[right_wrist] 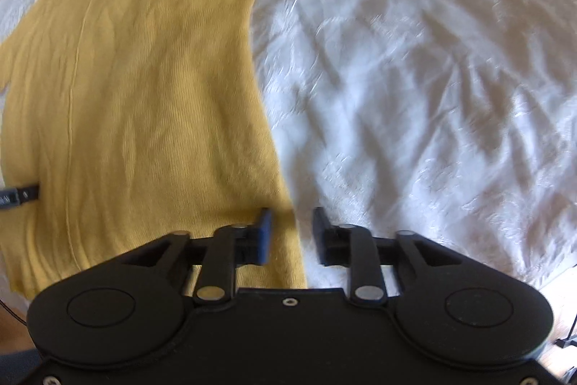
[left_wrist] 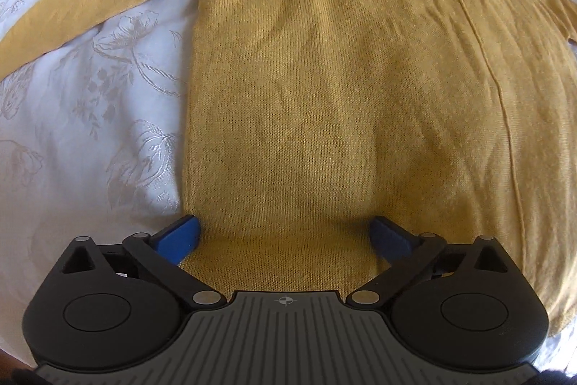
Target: Fold small clothes
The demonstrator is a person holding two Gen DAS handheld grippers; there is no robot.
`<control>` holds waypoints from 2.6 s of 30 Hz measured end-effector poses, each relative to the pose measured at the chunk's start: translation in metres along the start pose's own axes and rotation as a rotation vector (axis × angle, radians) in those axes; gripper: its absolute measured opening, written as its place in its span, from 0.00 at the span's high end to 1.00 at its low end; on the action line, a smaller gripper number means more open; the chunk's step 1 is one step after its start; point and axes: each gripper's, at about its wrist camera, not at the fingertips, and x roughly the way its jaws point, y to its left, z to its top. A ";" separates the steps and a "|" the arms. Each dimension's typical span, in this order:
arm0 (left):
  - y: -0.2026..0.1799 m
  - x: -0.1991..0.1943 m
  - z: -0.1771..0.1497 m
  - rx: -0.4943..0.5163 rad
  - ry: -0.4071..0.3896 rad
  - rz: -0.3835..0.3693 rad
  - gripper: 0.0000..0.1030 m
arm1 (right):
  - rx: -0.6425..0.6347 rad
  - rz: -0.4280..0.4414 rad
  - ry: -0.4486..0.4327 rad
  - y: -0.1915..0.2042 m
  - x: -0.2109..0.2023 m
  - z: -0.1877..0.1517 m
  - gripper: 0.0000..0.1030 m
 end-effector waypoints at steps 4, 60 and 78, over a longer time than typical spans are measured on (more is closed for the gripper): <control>-0.007 0.008 0.002 -0.002 -0.016 0.009 0.00 | 0.006 -0.005 -0.121 -0.013 -0.026 0.025 0.41; -0.049 -0.090 0.043 -0.305 -0.272 -0.035 0.21 | -0.118 0.054 -0.388 -0.133 -0.065 0.248 0.88; 0.035 -0.100 0.012 -0.310 -0.300 -0.021 0.21 | -0.311 0.538 -0.348 0.161 -0.042 0.191 0.87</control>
